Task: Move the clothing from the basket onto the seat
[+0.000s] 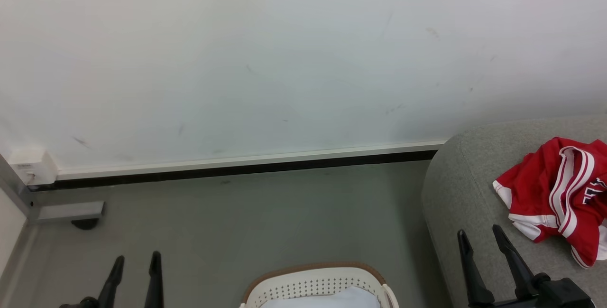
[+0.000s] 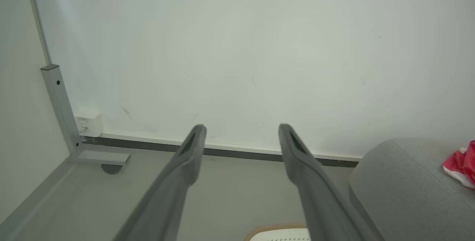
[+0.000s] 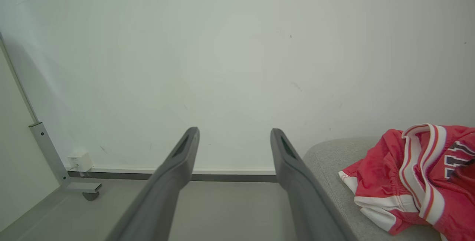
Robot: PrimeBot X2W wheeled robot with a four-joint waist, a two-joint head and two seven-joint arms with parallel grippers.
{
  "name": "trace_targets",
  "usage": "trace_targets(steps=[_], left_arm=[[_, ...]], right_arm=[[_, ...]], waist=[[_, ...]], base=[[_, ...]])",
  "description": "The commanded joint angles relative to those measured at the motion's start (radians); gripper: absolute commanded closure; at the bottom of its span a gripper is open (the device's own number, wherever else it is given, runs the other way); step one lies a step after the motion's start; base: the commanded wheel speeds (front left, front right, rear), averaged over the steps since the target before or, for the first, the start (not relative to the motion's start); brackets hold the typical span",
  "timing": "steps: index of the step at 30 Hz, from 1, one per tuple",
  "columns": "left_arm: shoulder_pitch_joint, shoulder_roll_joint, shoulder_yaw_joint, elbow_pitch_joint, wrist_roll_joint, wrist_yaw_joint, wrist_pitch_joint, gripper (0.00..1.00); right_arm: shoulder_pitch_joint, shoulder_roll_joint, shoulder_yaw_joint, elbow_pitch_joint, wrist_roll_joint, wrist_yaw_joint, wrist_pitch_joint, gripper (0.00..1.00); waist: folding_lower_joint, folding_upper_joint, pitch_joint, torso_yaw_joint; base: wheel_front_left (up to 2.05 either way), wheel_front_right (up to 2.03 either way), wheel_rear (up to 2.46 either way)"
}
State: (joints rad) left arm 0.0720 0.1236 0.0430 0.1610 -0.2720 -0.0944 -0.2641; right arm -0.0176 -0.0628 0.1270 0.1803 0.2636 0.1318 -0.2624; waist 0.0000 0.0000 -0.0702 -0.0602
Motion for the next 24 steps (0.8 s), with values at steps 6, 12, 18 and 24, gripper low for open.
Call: trace_targets(steps=[6, 12, 18, 24], left_arm=[[-0.010, -0.018, 0.025, 0.013, 0.025, -0.019, 0.000, 0.00], [-0.012, -0.028, 0.035, 0.019, 0.036, -0.028, 0.000, 0.00], [-0.014, -0.036, 0.042, 0.027, 0.033, -0.034, 0.000, 0.00], [0.002, -0.051, 0.038, 0.063, 0.012, -0.031, 0.006, 1.00]], right_arm=[[-0.014, 0.003, 0.009, 0.001, -0.001, -0.002, -0.003, 0.00], [-0.017, 0.004, 0.013, 0.002, 0.005, -0.002, -0.003, 0.00], [-0.020, 0.005, 0.019, 0.006, 0.012, -0.002, -0.003, 0.00], [0.015, 0.005, 0.023, 0.032, 0.019, 0.000, 0.004, 1.00]], waist=[[0.0000, 0.0000, -0.001, -0.002], [0.0000, 0.0000, -0.001, -0.006], [0.0000, 0.0000, 0.002, -0.006], [0.0000, 0.0000, 0.002, -0.006]], base=[[0.00, 0.00, 0.00], [0.00, 0.00, 0.00], [0.00, 0.00, 0.00], [0.00, 0.00, 0.00]])
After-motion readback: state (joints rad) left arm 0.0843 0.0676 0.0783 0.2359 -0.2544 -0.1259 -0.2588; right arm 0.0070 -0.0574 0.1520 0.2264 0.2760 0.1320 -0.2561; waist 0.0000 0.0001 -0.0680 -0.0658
